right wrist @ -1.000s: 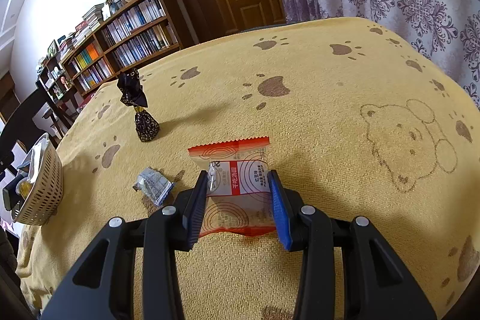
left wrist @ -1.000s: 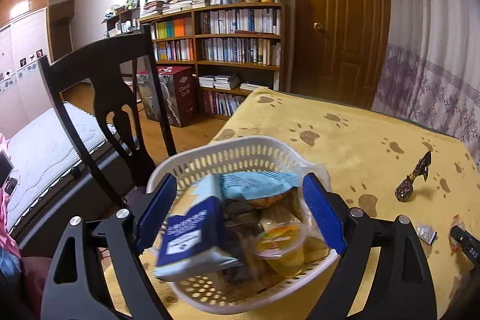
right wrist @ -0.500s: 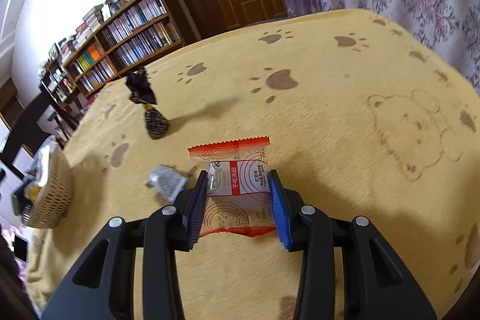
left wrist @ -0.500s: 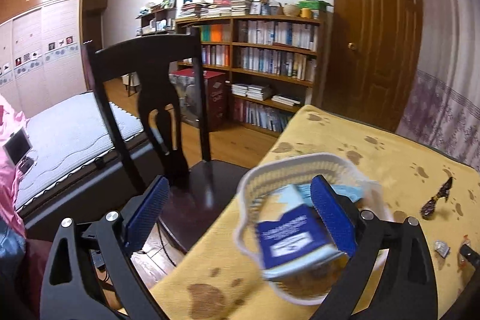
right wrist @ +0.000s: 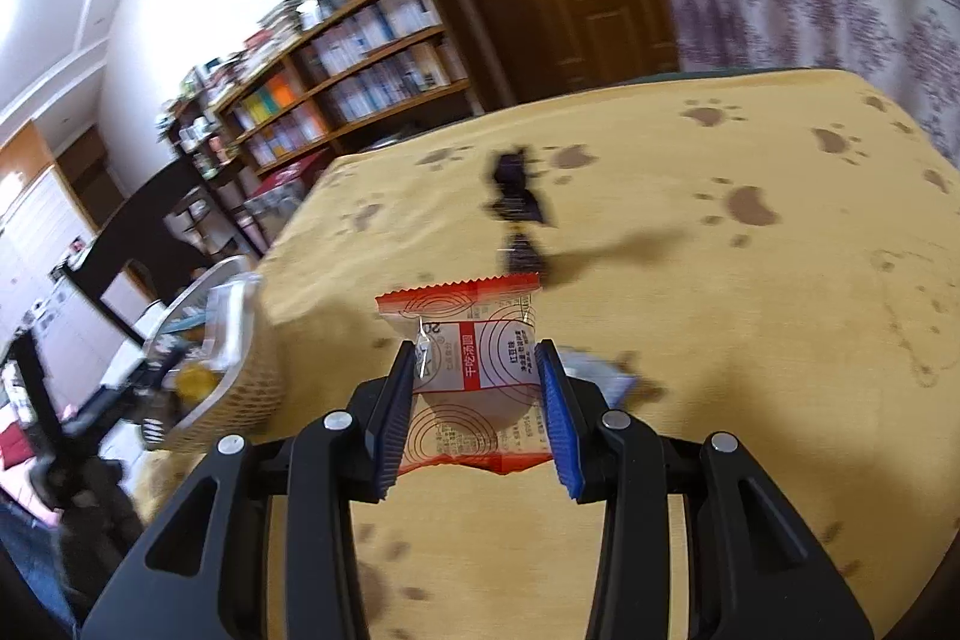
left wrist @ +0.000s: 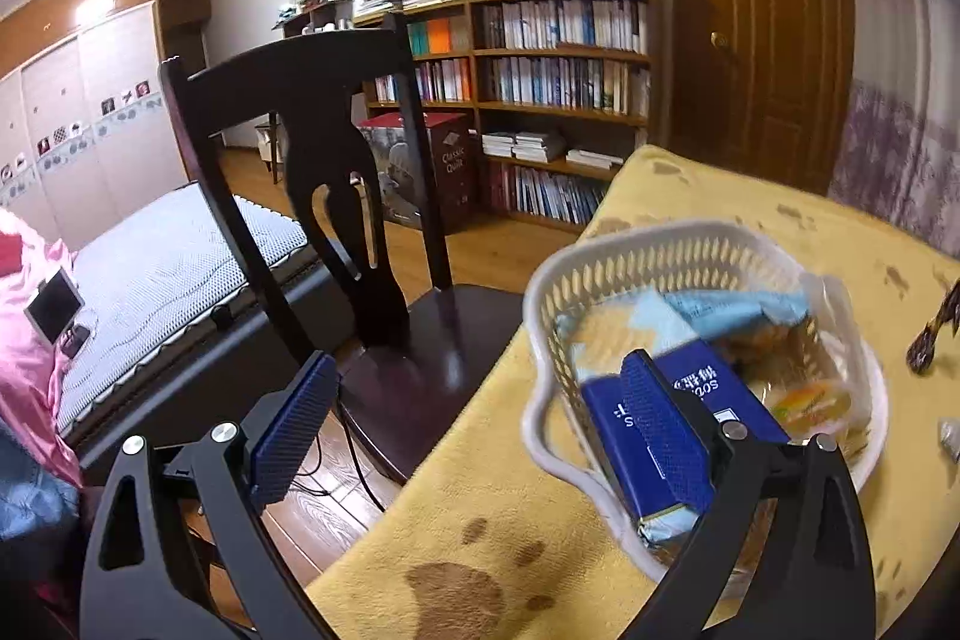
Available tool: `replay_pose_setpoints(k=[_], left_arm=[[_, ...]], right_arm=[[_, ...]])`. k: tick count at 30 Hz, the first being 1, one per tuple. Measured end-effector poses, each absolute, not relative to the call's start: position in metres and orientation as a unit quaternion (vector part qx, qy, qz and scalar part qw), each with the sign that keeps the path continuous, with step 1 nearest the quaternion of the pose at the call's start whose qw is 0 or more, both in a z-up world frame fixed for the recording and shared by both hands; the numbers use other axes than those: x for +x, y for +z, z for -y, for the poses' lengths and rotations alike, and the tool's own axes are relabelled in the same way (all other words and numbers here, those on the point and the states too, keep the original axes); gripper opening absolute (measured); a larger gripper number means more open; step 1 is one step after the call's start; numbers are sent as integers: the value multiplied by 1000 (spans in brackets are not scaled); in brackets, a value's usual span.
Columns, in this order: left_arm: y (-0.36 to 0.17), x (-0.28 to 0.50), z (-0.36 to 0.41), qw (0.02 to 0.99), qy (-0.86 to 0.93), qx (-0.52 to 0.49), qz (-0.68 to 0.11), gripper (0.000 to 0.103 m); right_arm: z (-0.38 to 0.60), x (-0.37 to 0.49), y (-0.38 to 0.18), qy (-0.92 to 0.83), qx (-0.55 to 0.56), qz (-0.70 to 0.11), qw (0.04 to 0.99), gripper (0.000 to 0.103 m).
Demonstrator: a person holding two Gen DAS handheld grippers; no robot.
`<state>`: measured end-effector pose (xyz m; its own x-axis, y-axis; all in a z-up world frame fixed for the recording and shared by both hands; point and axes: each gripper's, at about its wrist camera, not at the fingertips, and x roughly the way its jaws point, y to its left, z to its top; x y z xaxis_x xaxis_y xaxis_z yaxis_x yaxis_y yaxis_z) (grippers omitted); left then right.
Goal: Organize snacks
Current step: 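Carry the orange-red packet into the basket and open the right tool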
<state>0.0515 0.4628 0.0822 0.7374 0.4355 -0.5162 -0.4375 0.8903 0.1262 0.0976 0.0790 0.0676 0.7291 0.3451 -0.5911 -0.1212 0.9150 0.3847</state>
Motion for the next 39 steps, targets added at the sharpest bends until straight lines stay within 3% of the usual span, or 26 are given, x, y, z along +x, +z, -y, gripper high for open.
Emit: replay_pose_setpoints(k=[5, 18, 31, 39], left_arm=[[85, 53, -453, 932, 243, 30, -267, 97], [117, 28, -492, 939, 243, -50, -239, 98], [118, 24, -505, 938, 233, -88, -239, 98], [116, 27, -501, 940, 226, -85, -242, 98]], right_arm=[[-123, 99, 86, 183, 146, -339, 911, 40], [-239, 89, 126, 310, 79, -325, 890, 40], [-298, 123, 100, 338, 62, -365, 866, 43], [-275, 126, 100, 329, 93, -355, 870, 47]])
